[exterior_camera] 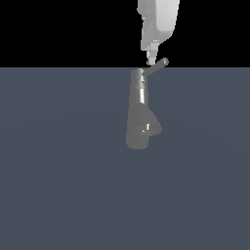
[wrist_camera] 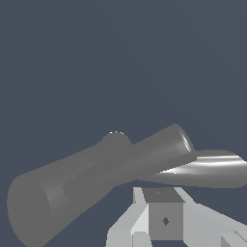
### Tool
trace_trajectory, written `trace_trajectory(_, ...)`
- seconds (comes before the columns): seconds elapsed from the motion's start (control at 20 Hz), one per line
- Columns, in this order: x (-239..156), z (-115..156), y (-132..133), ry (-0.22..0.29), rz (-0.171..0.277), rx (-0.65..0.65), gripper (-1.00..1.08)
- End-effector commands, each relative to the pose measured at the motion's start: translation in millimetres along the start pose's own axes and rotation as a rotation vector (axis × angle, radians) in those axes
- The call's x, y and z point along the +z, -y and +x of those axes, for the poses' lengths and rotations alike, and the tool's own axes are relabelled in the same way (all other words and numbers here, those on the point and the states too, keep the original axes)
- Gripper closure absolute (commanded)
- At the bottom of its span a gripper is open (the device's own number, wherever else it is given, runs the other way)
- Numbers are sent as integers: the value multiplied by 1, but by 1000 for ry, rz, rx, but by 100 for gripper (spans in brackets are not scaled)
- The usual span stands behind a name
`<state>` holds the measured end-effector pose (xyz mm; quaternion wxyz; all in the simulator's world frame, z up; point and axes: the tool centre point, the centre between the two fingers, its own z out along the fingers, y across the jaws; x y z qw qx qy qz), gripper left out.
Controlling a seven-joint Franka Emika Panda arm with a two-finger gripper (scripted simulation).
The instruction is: Turn on the faucet by rotating a designated handle.
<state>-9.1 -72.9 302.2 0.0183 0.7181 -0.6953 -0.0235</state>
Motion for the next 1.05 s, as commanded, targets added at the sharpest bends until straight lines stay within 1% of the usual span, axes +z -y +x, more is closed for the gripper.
trace_trajectory(0.0,6,15,7,-1,0,12,108)
trace_trajectory(0.85,22,77,41,-4,-2,38,108)
trace_trajectory(1.0,24,84,45,-4,-2,41,108)
